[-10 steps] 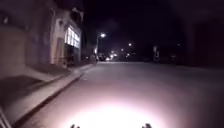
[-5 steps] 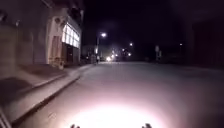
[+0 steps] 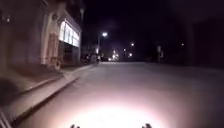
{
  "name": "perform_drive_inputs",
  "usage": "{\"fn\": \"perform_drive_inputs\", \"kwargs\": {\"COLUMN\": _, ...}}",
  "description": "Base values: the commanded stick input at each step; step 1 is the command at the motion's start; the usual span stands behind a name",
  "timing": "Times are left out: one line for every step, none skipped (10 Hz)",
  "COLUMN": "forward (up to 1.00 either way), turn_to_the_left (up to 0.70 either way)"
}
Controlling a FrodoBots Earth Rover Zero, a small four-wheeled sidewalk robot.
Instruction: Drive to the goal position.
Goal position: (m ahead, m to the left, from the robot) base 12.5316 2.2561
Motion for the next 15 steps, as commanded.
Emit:
{"fn": "perform_drive_inputs", "kwargs": {"forward": 0.7, "turn_to_the_left": 0.0}}
{"fn": "perform_drive_inputs", "kwargs": {"forward": 0.7, "turn_to_the_left": 0.0}}
{"fn": "perform_drive_inputs", "kwargs": {"forward": 0.7, "turn_to_the_left": 0.0}}
{"fn": "perform_drive_inputs", "kwargs": {"forward": 0.7, "turn_to_the_left": 0.0}}
{"fn": "perform_drive_inputs", "kwargs": {"forward": 0.7, "turn_to_the_left": 0.0}}
{"fn": "perform_drive_inputs", "kwargs": {"forward": 0.7, "turn_to_the_left": 0.0}}
{"fn": "perform_drive_inputs", "kwargs": {"forward": 0.7, "turn_to_the_left": 0.0}}
{"fn": "perform_drive_inputs", "kwargs": {"forward": 0.7, "turn_to_the_left": 0.0}}
{"fn": "perform_drive_inputs", "kwargs": {"forward": 0.7, "turn_to_the_left": 0.0}}
{"fn": "perform_drive_inputs", "kwargs": {"forward": 0.7, "turn_to_the_left": 0.0}}
{"fn": "perform_drive_inputs", "kwargs": {"forward": 0.7, "turn_to_the_left": 0.0}}
{"fn": "perform_drive_inputs", "kwargs": {"forward": 0.7, "turn_to_the_left": 0.0}}
{"fn": "perform_drive_inputs", "kwargs": {"forward": 0.7, "turn_to_the_left": 0.0}}
{"fn": "perform_drive_inputs", "kwargs": {"forward": 0.7, "turn_to_the_left": 0.0}}
{"fn": "perform_drive_inputs", "kwargs": {"forward": 0.7, "turn_to_the_left": 0.0}}
